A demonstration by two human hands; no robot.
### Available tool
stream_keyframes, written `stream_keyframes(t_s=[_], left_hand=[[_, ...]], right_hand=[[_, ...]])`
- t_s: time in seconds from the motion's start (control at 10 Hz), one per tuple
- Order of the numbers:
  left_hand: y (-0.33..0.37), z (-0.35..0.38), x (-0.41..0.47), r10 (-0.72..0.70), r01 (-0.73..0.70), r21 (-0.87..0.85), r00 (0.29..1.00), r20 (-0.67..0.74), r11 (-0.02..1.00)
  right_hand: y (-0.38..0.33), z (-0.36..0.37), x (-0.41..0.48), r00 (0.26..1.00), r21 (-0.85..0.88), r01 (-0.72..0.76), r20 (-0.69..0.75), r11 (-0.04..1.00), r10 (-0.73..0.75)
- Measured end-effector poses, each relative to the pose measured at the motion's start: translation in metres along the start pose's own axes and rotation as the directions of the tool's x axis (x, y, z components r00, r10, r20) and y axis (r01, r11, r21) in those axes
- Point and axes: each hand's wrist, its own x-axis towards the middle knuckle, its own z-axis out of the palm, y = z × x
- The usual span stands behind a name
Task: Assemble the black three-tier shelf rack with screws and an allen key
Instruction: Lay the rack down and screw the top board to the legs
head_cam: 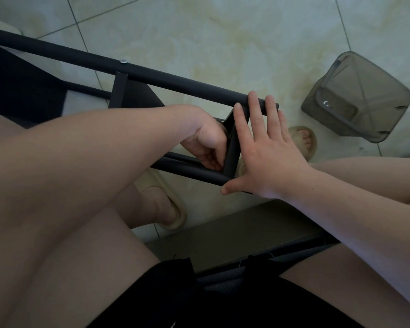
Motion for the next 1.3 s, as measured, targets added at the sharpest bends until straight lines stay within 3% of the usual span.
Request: stream_keyframes(t_s=[0.1,0.3,0.5,1.0,1.3], left_hand=[[-0.001,-0.002,0.001,-0.003,0.003,-0.008,1.0,0.002,1.0],[0.006,-0.013,-0.002,-0.072,0.078,0.187,0.997,-0.039,0.979],[0.006,-0.01,0.004,-0.081,0.09,0.249,0.996,-0.047,0.964],[0.001,-0.01,0.008,-0.104,0.102,0.098,0.994,0.022,0.99],[0.0,-0.005,0.004,-0.028,0.027,0.027,0.999,0.031,0.999]], right_hand=[[0.0,-0.001,0.0,1.0,0.002,-0.001,-0.002,1.0,0.001],[-0.004,-0.001,-0.001,1.0,-0.006,-0.014,-0.015,1.0,0.014],[-0.005,-0.002,-0.001,1.0,-0.018,-0.022,-0.016,1.0,0.022],[-0.005,-0.001,-0.001,0.999,-0.008,-0.017,-0.032,1.0,0.016],[-0.003,0.0,-0.001,1.0,0.001,-0.007,-0.022,1.0,0.007]])
